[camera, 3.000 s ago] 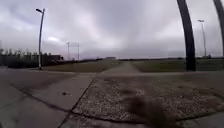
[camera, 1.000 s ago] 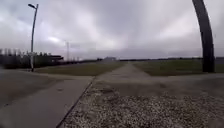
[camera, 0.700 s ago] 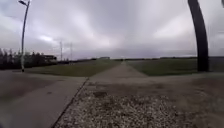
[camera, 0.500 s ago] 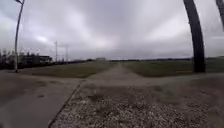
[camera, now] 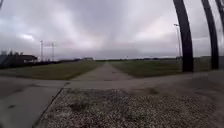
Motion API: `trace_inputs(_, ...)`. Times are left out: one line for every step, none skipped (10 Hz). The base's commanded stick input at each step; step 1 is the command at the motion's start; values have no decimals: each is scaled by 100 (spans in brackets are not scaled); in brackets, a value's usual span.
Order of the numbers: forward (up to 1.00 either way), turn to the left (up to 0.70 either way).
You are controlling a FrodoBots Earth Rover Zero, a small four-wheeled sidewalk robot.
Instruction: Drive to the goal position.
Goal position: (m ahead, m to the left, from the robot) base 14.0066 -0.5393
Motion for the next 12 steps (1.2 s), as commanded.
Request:
trace_inputs(70, 0)
trace_inputs(70, 0)
trace_inputs(70, 0)
trace_inputs(70, 0)
trace_inputs(70, 17)
trace_inputs(70, 33)
trace_inputs(70, 0)
trace_inputs(70, 0)
trace_inputs(70, 0)
trace_inputs(70, 0)
trace_inputs(70, 0)
trace_inputs(70, 0)
